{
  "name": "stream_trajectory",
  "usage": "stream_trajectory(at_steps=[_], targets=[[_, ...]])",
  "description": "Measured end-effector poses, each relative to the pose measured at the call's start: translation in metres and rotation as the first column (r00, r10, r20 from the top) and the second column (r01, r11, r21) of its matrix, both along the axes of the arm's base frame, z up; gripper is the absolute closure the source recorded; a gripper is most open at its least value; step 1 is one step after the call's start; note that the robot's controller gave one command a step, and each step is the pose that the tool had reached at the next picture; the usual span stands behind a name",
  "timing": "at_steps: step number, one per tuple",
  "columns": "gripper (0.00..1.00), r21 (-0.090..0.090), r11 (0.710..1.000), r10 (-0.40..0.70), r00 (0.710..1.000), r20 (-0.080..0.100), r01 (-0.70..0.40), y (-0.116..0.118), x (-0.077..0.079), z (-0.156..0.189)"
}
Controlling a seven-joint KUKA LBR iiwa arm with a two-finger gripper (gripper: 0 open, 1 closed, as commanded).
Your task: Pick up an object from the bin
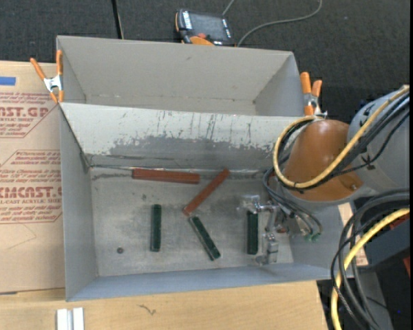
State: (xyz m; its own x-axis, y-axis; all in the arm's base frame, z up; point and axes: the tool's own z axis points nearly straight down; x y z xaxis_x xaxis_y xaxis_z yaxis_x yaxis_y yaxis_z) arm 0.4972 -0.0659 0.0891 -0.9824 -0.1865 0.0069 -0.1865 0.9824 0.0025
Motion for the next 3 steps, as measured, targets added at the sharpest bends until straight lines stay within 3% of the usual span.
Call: stream_trajectory(at_steps=[1,2,3], targets=[[0.0,-0.004,0.909,0.418,0.909,0.014,-0.418,-0.044,-0.004,-0.019],[1.0,-0.001,0.909,0.417,0.909,0.008,-0.417,-0.043,-0.005,-0.019],[1.0,-0.007,0.894,0.449,0.894,0.016,-0.449,-0.045,0.009,0.117]])
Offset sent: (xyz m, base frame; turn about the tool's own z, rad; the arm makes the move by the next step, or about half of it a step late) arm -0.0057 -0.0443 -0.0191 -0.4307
